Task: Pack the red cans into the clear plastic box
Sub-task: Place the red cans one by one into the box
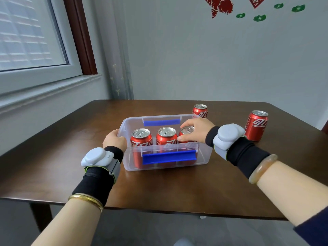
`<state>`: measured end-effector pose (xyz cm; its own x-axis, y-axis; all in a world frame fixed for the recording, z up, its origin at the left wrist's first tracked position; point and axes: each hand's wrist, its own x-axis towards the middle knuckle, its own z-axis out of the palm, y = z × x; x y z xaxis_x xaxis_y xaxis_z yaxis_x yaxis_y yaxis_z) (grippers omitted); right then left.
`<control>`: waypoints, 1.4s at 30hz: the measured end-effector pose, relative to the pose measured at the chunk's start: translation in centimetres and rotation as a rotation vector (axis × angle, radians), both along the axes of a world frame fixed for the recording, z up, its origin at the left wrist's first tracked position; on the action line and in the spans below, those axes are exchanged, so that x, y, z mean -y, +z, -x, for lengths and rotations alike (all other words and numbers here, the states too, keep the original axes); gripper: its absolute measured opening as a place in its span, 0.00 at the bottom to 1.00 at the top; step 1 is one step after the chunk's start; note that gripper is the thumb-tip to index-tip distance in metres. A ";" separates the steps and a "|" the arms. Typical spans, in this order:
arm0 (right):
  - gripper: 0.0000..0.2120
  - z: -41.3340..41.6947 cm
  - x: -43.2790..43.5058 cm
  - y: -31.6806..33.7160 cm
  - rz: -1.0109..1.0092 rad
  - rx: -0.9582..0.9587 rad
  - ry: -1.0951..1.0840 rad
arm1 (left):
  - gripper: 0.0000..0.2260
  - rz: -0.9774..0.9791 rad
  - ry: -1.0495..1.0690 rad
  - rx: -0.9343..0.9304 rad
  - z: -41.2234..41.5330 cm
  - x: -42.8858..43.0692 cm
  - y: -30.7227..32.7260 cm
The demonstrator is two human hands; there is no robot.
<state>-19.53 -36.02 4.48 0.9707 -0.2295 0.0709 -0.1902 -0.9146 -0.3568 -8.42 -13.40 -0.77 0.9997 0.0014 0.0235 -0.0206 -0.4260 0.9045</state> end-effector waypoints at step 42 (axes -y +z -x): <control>0.16 4.4 10.1 -0.3 0.092 -0.172 -0.471 | 0.20 0.003 -0.177 -0.043 2.2 5.2 1.0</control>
<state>-23.89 -46.09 4.23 0.7627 -0.6455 -0.0407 -0.6386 -0.7415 -0.2058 -10.59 -18.57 0.20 0.9845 -0.1743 -0.0188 -0.0564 -0.4161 0.9076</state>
